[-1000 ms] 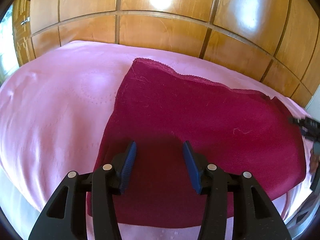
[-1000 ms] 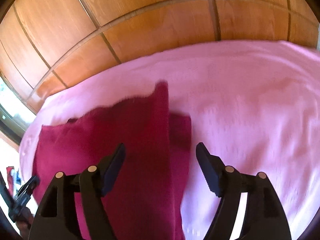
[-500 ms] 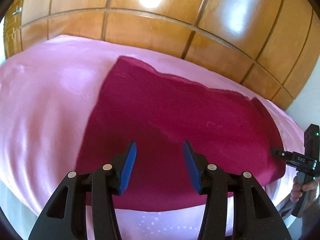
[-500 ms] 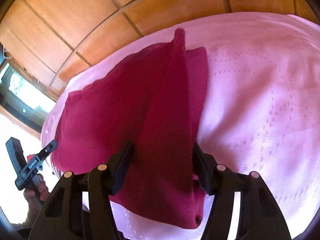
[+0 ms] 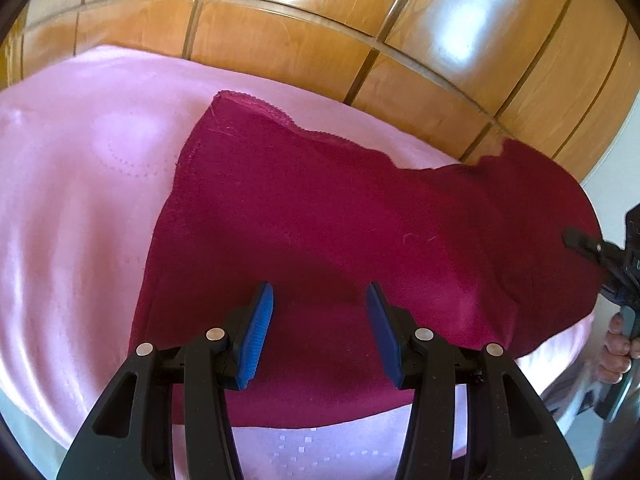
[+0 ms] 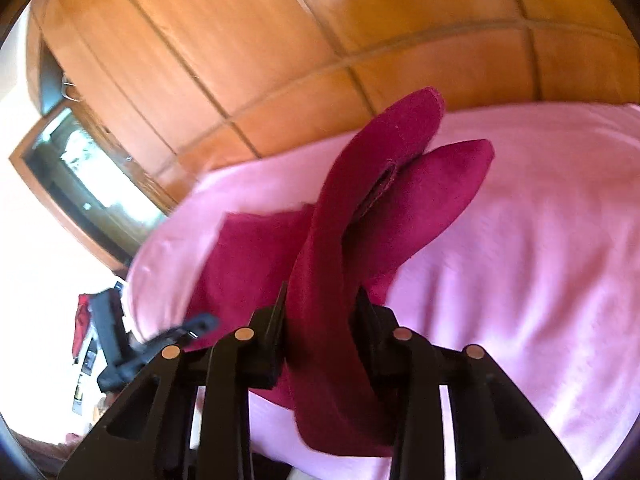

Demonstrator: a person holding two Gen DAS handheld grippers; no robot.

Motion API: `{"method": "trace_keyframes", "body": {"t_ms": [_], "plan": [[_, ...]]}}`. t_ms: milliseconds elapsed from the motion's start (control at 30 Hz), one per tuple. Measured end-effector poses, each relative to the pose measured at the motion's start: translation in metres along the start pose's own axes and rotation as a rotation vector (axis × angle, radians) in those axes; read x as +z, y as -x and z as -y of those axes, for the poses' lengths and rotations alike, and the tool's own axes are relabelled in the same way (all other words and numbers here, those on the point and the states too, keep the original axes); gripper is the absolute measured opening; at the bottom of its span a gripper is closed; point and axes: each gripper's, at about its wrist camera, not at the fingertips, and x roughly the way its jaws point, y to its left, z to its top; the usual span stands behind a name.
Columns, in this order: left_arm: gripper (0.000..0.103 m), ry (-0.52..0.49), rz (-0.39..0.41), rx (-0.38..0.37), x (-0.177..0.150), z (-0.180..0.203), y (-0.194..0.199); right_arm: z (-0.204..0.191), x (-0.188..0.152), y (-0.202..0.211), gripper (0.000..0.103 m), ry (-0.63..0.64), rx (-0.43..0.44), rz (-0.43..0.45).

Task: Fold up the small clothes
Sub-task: 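Lift the sweater edge with the right tool and fold it over the body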

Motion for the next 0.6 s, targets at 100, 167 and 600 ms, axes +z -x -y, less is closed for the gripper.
{"method": "trace_keyframes", "body": {"t_ms": [100,167,600], "plan": [[0.044,0.058,0.000,-0.074,0.004,-0.012,0.009,-0.033,0.010,-0.021,0.028,0.040,0.067,0.006],[0.044,0.088,0.012,-0.098,0.007,-0.020,0.016,-0.053,0.014,-0.041,0.027,0.072,0.086,-0.010],[0.044,0.280,0.102,-0.173,0.017,-0.078,0.059,-0.131,-0.026,-0.145,0.025,0.287,0.097,-0.185]]}}
